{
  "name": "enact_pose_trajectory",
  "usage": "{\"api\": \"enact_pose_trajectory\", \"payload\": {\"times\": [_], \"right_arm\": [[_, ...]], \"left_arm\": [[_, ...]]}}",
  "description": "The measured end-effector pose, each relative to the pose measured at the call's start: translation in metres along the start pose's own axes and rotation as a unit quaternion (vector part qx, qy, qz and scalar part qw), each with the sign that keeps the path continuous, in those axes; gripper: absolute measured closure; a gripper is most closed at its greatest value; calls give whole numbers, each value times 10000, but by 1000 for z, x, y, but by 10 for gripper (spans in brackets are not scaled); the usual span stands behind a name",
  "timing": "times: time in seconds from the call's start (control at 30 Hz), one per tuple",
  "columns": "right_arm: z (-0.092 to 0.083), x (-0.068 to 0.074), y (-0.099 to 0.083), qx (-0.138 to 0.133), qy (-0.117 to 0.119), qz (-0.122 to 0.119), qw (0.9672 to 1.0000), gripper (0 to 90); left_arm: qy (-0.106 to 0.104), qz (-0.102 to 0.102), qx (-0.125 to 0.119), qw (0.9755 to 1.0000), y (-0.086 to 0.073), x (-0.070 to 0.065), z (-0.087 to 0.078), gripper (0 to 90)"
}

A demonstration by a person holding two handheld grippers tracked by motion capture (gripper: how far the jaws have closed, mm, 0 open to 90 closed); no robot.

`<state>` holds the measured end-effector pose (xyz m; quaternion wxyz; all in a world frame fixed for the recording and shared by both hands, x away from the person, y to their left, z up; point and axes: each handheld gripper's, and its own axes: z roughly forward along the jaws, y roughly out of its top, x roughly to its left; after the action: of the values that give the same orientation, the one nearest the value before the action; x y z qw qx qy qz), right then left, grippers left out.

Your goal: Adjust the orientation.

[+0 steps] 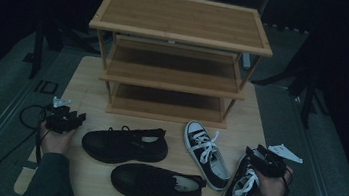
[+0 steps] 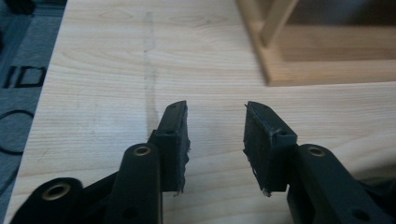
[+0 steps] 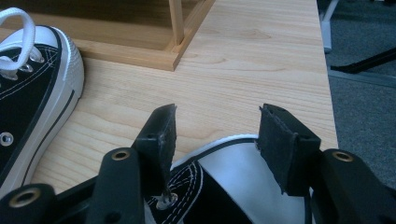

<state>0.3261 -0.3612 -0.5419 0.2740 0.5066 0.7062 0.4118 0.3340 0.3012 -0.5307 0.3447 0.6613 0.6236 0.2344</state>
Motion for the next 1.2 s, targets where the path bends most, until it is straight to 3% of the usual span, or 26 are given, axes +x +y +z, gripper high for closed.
{"api": "enact_pose_trajectory", "payload": {"times": [0.43, 0.8, 1.2], "right_arm": [[0, 1, 0, -11, -9, 0, 10000, 461], [0, 1, 0, -8, -15, -23, 10000, 459], [-1, 2, 0, -8, -19, -51, 10000, 456]], "left_arm": [[-310, 326, 106, 9989, -4, -23, -24, 640], [-561, 665, 42, 9962, -5, -48, -43, 631], [-838, 842, -3, 9929, 1, -70, -57, 622]]}}
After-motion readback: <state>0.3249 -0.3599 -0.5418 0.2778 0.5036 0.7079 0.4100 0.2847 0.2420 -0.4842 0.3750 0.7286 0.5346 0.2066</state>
